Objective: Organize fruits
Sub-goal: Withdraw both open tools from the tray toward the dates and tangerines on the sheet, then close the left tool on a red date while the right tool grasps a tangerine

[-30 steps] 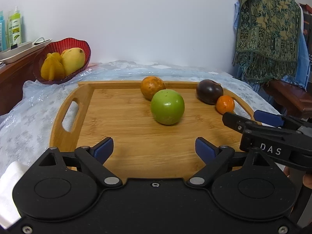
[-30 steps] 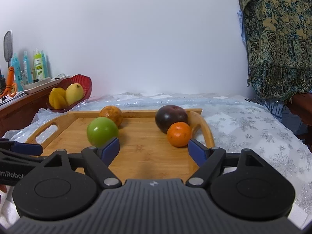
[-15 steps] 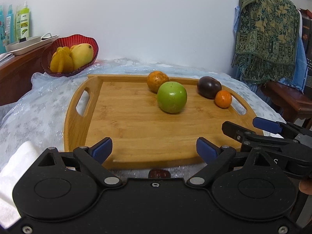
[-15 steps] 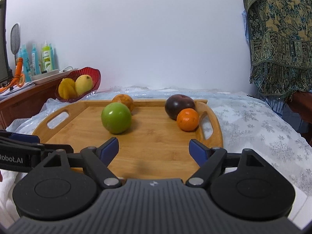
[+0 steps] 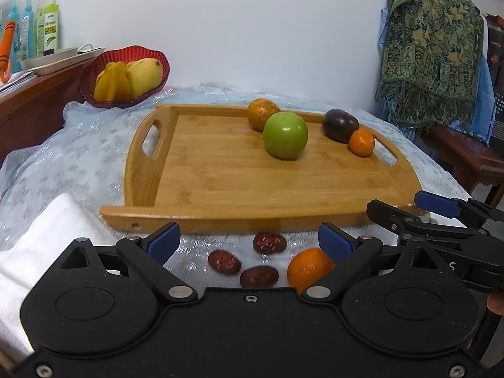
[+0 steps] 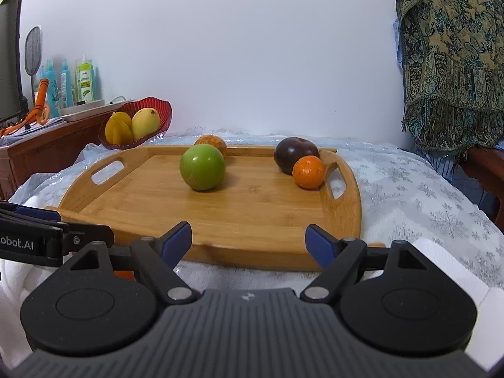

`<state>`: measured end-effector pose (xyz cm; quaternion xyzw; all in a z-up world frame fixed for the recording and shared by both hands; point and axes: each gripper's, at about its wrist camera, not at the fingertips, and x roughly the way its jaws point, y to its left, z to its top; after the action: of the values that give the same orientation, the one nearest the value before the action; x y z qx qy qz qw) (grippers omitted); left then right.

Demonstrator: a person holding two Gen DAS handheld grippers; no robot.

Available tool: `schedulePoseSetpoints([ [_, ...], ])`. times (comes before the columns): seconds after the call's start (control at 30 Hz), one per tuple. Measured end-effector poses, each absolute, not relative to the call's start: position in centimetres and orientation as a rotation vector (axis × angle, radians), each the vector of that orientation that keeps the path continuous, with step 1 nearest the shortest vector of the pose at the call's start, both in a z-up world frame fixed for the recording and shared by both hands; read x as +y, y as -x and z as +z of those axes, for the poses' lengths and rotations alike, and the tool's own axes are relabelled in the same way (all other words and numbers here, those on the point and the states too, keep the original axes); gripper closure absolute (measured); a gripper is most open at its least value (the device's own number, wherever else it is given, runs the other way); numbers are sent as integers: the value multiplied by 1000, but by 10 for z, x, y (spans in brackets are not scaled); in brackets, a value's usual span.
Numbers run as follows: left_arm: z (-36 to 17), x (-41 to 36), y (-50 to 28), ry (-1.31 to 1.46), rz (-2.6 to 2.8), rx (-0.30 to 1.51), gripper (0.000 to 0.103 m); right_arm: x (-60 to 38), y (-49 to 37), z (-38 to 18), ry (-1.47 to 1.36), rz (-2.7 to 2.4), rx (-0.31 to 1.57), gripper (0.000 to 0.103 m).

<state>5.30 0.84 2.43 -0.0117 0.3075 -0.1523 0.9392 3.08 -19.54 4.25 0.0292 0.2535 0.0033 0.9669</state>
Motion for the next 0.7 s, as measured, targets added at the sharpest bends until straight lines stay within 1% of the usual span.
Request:
schedulePoseSetpoints([
  [0.17,22,14,-43,17,-310,626,9,-191,-19,40,-45,9,519,14],
  [0.23,22,15,-38,4,-316,623,14,-188,-15,40,-37,18,517,14],
  [0.3,22,15,-35,-7,-325,628,28,-185,-11,40,-25,29,512,14],
  [0.33,23,15,-33,-9,-329,631,30,-183,-10,40,-18,35,510,14],
  [0.4,23,16,-30,-13,-340,634,41,-178,-7,40,-1,49,504,14],
  [0.5,24,15,-26,-32,-357,638,51,-172,-3,39,29,70,503,14],
  [0.7,22,12,-22,-65,-374,643,58,-157,3,34,89,130,525,15],
])
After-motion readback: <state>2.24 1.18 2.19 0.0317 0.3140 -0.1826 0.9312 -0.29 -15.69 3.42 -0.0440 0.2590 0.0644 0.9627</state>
